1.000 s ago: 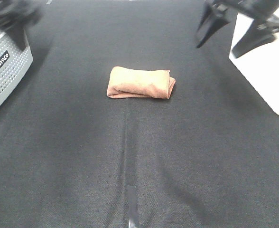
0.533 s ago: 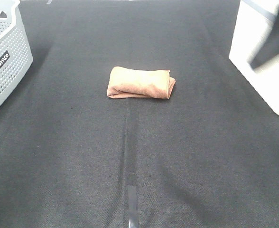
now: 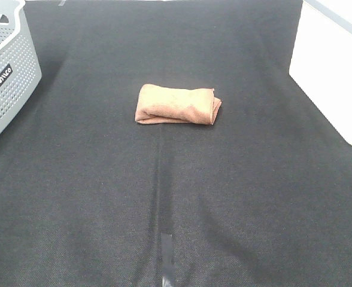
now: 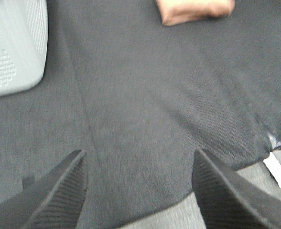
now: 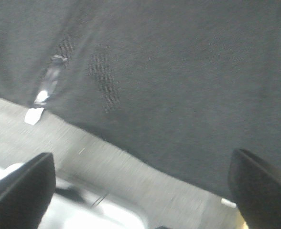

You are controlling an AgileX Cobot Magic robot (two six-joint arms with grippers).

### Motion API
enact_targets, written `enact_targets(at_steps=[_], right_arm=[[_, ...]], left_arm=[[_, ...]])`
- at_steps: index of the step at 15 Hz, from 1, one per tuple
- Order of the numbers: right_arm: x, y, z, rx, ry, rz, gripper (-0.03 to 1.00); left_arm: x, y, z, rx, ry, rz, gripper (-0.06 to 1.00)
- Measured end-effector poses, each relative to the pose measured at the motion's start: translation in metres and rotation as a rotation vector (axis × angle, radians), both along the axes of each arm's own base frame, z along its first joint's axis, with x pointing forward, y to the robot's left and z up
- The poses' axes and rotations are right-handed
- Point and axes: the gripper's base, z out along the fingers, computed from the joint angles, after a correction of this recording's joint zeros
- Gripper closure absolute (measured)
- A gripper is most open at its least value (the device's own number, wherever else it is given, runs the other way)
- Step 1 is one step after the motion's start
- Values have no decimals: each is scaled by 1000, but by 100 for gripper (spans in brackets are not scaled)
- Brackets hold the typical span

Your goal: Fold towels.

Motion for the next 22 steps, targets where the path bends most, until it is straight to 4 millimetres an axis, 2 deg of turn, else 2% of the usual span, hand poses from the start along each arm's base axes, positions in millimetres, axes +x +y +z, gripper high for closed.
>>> enact_targets(at_steps=[2,4,7,18,20,22], right_arm=[[-21,-6,-12,-5,-117,-26,5],[-31,-11,-22,0,-212,-72,5],[-28,-14,-30,14,-273,-132,5],[-28,-14,-31,15,-276,-134,5],[-28,-14,-31,15,-276,-134,5],[-27,-14,-31,13,-276,-150,5]], left_arm=[[-5,0,-9,14,-57,-48,34],[-4,-3,-10,46,-99,-106,34],[-3,-5,-11,124,-133,-160,34],[-3,-4,-11,128,-136,-162,34],[-3,-5,-11,131,-133,-110,34],[-3,-5,-11,139,-124,28,34]])
